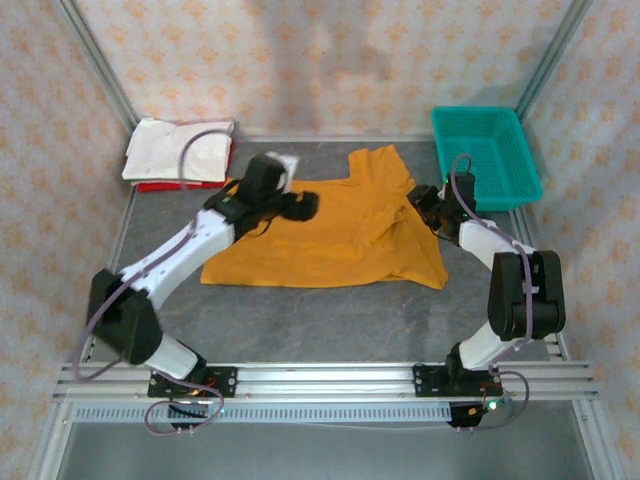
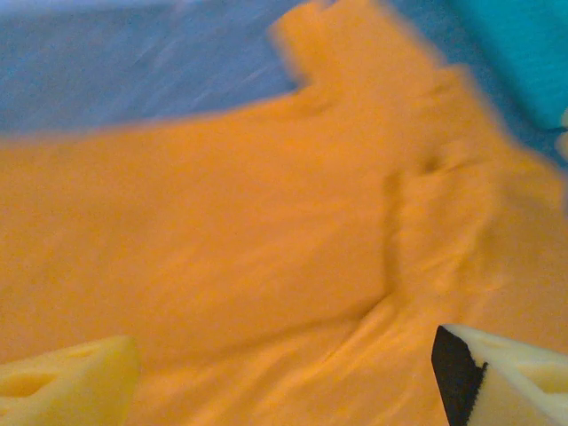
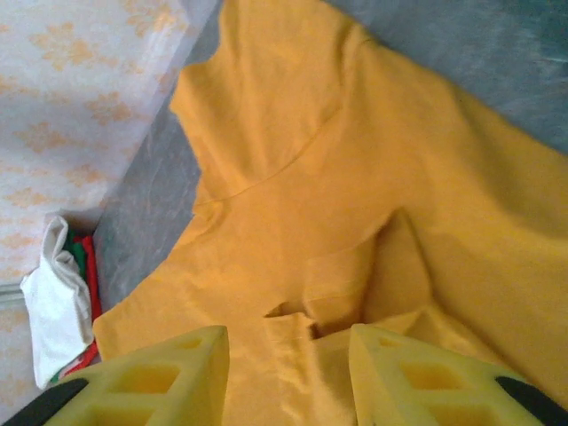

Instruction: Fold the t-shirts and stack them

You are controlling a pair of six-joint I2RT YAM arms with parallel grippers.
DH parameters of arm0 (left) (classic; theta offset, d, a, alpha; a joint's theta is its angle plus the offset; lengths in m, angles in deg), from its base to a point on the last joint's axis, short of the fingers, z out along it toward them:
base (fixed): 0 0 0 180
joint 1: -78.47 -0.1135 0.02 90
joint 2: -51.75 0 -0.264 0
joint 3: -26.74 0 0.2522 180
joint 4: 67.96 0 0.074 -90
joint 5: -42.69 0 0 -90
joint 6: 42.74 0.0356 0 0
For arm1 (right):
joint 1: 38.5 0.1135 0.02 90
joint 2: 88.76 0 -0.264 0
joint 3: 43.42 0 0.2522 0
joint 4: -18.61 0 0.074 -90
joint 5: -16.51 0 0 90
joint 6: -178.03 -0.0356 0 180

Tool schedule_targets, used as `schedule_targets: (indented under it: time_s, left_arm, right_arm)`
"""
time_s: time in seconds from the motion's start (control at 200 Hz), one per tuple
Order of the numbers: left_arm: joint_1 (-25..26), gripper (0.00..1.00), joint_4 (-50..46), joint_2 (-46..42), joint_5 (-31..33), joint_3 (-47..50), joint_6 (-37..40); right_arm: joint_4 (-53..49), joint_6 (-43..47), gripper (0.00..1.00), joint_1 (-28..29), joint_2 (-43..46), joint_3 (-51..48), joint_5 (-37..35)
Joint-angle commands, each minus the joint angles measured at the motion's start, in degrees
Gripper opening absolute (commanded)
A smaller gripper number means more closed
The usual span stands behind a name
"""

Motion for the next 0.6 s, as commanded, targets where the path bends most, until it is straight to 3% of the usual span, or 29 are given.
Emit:
schedule_targets:
  time_s: [0.0, 0.155, 0.33, 0.455, 0.596]
  left_arm:
    - [5.82, 0.87, -4.74, 15.43, -4.33, -14.08, 11.79]
    - [11.0, 0.9, -13.66, 34.85, -3.68, -36.34, 19.09]
    - [12.26, 0.92, -20.51, 49.29, -5.9, -54.38, 22.52]
    - [12.95, 0.98, -23.96, 57.21, -3.7, -64.24, 24.75]
    - [12.85, 0.95, -23.06, 61.93, 1.1, -69.28, 25.14]
  right_arm:
    - [1.19, -0.94, 0.4, -1.37, -2.19, -1.14, -0.47]
    - [-6.84, 2.97, 0.41, -1.87, -1.96, -1.13, -2.28]
    - [-13.65, 7.36, 0.34, -1.93, -2.09, -1.44, -2.8]
    - [-11.96, 5.92, 0.15, -1.9, -3.29, -4.72, -0.55]
    - [-8.63, 4.51, 0.07, -1.88, -4.46, -7.88, 0.41]
